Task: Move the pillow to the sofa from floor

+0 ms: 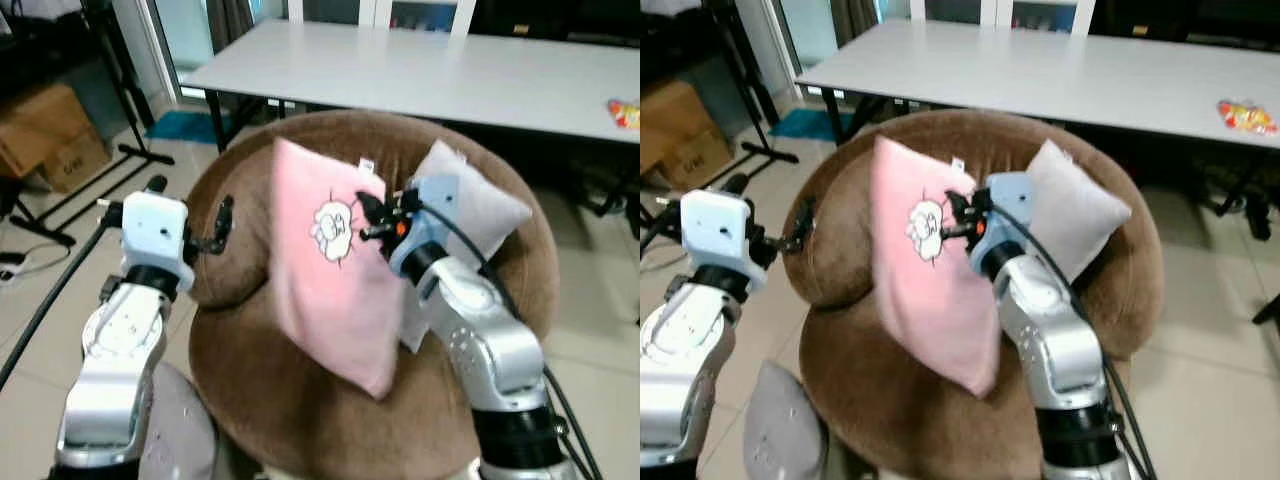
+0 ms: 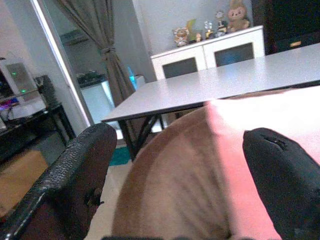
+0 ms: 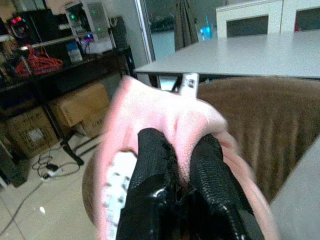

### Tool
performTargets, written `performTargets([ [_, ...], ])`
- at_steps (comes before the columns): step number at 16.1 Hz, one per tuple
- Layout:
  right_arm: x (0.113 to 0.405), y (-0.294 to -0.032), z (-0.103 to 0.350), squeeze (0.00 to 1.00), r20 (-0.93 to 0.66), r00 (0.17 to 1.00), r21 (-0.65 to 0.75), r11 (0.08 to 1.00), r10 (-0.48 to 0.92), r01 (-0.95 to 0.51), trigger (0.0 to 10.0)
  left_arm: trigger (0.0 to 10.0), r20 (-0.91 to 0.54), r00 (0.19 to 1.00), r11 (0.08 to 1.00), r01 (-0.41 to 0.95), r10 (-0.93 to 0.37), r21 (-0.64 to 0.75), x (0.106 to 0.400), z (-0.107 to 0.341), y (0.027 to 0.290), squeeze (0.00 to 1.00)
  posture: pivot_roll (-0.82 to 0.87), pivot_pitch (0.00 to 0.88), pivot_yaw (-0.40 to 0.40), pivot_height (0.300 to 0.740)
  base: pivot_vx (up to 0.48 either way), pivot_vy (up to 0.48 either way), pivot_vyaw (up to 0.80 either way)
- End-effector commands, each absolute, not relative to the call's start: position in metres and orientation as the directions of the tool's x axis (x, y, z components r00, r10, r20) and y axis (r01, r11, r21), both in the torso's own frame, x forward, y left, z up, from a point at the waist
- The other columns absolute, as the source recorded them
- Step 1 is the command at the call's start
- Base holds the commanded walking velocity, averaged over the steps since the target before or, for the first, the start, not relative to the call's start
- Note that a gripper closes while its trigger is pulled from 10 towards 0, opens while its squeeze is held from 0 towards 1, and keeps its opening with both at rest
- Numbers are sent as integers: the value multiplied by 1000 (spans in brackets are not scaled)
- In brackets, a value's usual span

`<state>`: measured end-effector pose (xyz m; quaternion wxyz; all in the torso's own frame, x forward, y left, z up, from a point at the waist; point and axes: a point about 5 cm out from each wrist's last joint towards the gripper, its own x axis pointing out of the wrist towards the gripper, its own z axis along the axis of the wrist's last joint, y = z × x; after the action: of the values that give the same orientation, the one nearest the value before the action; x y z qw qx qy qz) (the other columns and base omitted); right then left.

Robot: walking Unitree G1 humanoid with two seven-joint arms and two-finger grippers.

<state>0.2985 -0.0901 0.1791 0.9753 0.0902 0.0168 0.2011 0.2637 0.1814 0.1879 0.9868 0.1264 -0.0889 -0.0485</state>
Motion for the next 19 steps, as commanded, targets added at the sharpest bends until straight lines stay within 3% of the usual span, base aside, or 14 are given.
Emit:
performTargets([
  [1, 300, -85, 196, 0, 55, 900, 238, 870, 432, -432, 10000, 10000, 151, 980, 960, 87, -130, 265, 259, 187, 183, 0, -67, 0, 16, 740, 0, 0, 0],
  [8, 314, -28, 198, 0, 12, 799, 414, 724, 601, -552, 10000, 10000, -155, 939, 876, 344, -309, 338, 232, 151, 194, 0, -26, 0, -3, 740, 0, 0, 0],
  [12, 329, -18, 194, 0, -24, 802, 447, 724, 596, -525, 10000, 10000, -220, 906, 850, 417, -361, 323, 220, 150, 200, 0, -16, 0, 9, 740, 0, 0, 0],
  [15, 374, -48, 186, 0, -68, 906, 506, 797, 418, -330, 10000, 10000, -262, 858, 813, 506, -441, 290, 215, 148, 190, 0, -3, 0, 13, 740, 0, 0, 0],
  [19, 397, -94, 160, 0, -189, 967, 592, 806, 172, -28, 10000, 10000, -324, 792, 770, 597, -518, 227, 207, 145, 184, 0, 6, 0, 11, 740, 0, 0, 0],
])
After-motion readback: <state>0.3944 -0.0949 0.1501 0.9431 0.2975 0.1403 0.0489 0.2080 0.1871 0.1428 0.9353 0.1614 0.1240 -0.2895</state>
